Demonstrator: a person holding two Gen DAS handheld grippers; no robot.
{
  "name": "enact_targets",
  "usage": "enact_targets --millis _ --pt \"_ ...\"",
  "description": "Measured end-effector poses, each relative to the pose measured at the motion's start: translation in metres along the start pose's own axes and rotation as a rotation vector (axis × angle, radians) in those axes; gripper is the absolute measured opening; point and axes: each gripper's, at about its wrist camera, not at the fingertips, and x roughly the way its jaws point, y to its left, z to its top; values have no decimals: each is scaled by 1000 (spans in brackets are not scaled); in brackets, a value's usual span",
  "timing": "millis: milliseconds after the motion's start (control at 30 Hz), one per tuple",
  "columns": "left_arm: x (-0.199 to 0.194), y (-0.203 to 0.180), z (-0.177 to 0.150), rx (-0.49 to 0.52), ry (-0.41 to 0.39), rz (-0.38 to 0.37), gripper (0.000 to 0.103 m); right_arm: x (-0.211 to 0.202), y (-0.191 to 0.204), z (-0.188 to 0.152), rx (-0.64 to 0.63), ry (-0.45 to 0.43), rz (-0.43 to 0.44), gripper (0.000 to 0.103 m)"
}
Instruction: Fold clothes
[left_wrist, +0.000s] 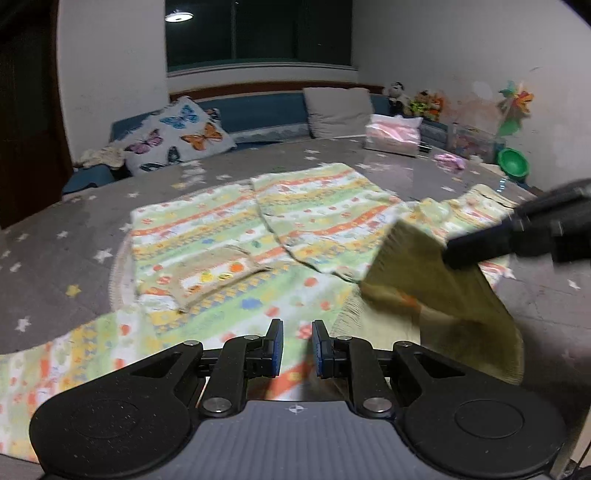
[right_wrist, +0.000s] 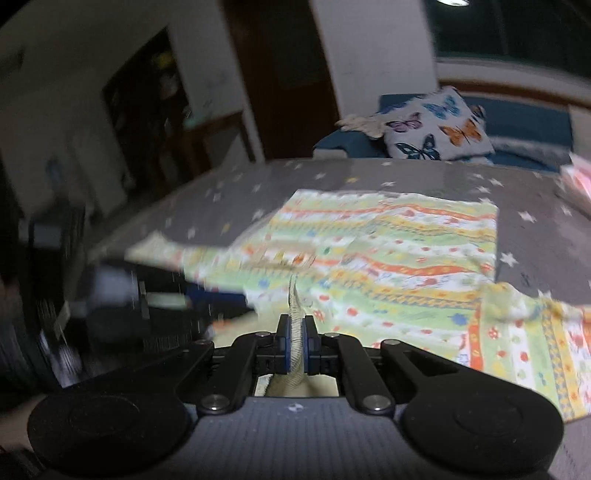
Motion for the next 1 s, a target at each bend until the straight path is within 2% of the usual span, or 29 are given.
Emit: enact_targets --millis 67,167,333,400,500,567,633,733,800,867,933,1000 --pt "5 -3 -2 2 13 -12 17 -1 -4 2 21 -14 -6 5" --pt "5 -9 -3 47 3 12 18 5 -1 1 7 1 6 5" --pt "0 -18 -8 114 -14 28 18 17 16 -5 -79 60 47 10" --pt "-5 -15 -9 107 -20 25 19 19 21 -5 -97 76 57 10" --pt "-15 -6 -11 67 -33 33 20 17 21 -1 -92 50 66 14" --pt "-25 5 -14 23 -44 51 27 21 16 3 -72 39 61 17" --pt "-33 18 -17 -28 -53 88 32 28 11 5 -53 39 49 17" --pt "-47 44 -23 -119 -56 195 37 47 9 1 -61 74 7 18" --pt "-56 64 -28 -185 -57 272 44 58 14 -6 -104 102 -20 23" --pt "-65 86 -33 -257 -59 357 45 64 25 -15 -190 116 -52 31" --pt "-73 109 -40 -329 -58 449 48 65 36 -19 -266 119 -81 33" --pt "-80 129 -45 -392 -51 542 49 66 38 -19 -277 118 -87 34"
